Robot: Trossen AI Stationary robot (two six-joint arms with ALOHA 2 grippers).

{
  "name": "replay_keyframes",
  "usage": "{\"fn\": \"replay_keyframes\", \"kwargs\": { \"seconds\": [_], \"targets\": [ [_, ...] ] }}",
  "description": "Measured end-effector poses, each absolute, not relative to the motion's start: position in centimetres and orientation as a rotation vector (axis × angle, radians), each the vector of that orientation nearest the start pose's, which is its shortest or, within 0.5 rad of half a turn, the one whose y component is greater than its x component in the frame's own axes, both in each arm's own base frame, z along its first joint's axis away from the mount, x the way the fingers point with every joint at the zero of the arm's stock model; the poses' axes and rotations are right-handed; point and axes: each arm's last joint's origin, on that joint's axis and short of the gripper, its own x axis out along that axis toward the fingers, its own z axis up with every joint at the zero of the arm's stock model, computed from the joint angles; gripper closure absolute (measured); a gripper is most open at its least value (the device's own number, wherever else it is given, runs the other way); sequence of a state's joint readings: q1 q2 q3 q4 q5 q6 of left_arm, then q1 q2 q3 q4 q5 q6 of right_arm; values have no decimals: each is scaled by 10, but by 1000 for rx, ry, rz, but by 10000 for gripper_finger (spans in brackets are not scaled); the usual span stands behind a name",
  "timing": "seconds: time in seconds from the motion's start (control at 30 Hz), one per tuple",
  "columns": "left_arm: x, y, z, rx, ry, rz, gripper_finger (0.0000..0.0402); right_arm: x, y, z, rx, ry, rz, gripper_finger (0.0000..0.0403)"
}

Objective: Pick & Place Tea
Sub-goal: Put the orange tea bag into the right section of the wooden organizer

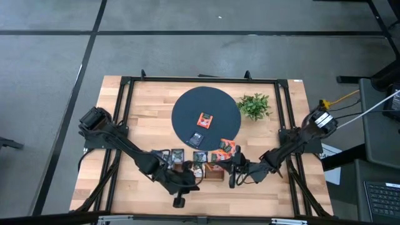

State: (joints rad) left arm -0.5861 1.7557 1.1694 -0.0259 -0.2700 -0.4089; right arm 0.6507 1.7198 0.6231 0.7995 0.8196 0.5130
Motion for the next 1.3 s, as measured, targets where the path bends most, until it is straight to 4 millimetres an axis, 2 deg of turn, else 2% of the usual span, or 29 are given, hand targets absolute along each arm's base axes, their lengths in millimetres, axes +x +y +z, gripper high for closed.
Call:
{"fn": "replay_keyframes", "kwargs": {
  "seconds": [0.17, 0.47, 0.6, 0.87, 1.07, 1.3],
  "targets": [
    [320, -201, 242, -103, 532, -131, 395, 261, 169, 132, 285, 163, -292, 401],
    [316, -196, 257, -68, 478, -108, 399, 263, 166, 128, 273, 165, -323, 394],
    [316, -196, 257, -67, 478, -106, 394, 263, 166, 128, 272, 167, -321, 366],
    [315, -196, 256, -62, 486, -104, 396, 263, 167, 128, 272, 168, -316, 285],
    [313, -194, 251, -49, 541, -91, 400, 267, 165, 128, 245, 204, -230, 264],
    [314, -190, 249, -68, 567, -93, 392, 276, 153, 134, 296, 303, 11, 264]
  ]
}}
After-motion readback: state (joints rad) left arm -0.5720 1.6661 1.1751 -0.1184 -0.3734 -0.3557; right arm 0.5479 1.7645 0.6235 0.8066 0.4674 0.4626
